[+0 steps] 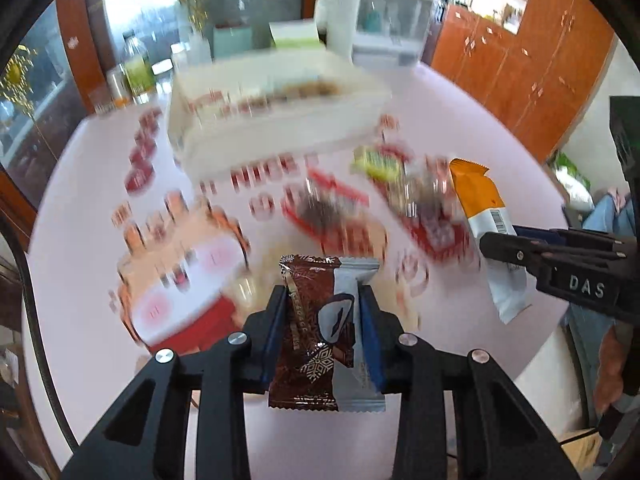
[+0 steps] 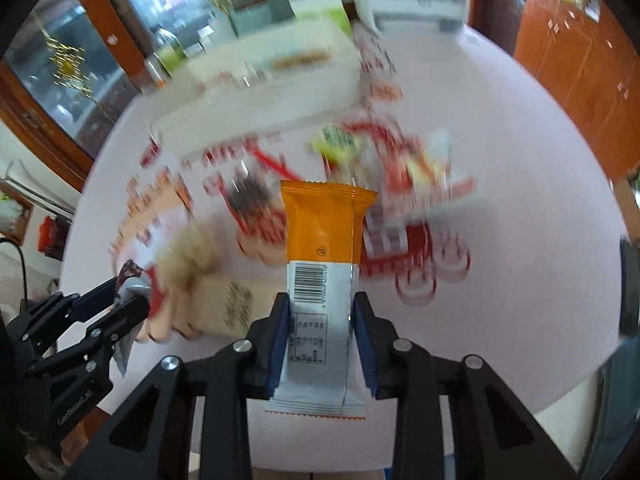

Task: Organize snacks
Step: 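Carry both bars into the white tray and open both tools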

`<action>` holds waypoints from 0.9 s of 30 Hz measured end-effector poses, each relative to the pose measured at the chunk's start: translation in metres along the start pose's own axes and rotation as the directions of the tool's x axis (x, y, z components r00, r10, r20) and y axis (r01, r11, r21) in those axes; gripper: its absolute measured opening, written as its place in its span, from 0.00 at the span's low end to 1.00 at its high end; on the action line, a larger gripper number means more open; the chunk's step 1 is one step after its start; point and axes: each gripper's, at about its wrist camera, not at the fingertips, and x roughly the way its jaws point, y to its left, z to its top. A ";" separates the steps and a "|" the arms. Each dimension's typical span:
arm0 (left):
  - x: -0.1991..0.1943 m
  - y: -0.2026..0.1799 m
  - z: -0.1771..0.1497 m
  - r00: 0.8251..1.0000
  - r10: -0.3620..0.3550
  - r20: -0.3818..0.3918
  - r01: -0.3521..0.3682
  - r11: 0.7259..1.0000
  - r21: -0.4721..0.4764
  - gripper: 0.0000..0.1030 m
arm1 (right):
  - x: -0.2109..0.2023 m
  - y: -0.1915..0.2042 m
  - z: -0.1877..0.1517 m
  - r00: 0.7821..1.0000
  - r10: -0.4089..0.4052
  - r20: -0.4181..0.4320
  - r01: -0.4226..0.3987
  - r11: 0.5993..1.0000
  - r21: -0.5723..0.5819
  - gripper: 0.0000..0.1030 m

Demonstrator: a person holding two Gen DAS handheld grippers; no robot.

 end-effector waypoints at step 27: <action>0.081 0.107 0.304 0.931 0.363 0.037 -0.347 0.913 -0.214 0.34 | 0.018 0.101 0.356 0.959 0.118 0.259 -0.036 0.952 -0.303 0.34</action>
